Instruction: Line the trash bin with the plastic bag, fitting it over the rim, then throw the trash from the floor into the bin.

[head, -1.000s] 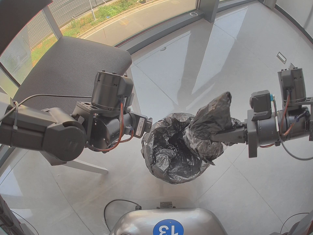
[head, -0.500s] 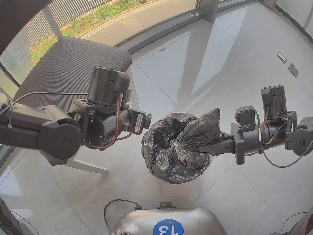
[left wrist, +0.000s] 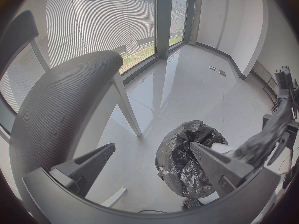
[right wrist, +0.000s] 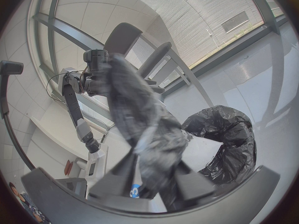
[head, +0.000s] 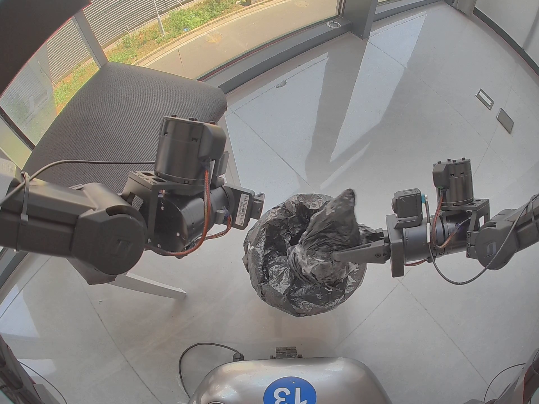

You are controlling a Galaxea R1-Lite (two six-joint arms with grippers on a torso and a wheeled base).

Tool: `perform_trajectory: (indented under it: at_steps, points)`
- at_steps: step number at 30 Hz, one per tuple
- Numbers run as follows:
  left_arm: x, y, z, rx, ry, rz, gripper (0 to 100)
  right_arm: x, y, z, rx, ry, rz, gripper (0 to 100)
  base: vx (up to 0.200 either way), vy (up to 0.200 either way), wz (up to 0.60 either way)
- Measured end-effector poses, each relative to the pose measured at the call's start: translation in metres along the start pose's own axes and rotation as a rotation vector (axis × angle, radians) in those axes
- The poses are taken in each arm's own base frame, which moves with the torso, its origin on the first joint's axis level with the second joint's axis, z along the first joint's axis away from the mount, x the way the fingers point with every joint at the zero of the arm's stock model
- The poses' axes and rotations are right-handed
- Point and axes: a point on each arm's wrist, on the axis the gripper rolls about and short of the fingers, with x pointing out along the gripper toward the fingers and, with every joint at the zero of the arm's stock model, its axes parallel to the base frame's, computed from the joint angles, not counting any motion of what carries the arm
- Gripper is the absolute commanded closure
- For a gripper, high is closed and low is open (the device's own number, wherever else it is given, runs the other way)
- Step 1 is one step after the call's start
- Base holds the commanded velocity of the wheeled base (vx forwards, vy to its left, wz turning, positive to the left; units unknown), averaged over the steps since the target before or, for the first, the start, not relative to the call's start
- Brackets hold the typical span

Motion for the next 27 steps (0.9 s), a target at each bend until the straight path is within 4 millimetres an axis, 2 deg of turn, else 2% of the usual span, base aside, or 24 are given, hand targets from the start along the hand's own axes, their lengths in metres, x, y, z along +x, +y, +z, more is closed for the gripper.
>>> perform_trajectory:
  at_steps: [17,22,27]
  points:
    - [0.001,0.001,-0.006,-0.022,0.020,0.002,0,0.004,-0.010,-0.004,0.039,0.000,-0.022,0,0.000,0.000,0.00]
    - [-0.001,-0.002,-0.010,-0.015,0.030,-0.005,0,0.003,-0.012,-0.004,0.018,0.005,-0.127,0,0.000,0.000,0.00]
    - [-0.005,-0.007,-0.018,0.002,0.051,-0.024,0,-0.001,-0.015,-0.003,-0.084,0.023,-0.271,0,0.000,0.000,0.00]
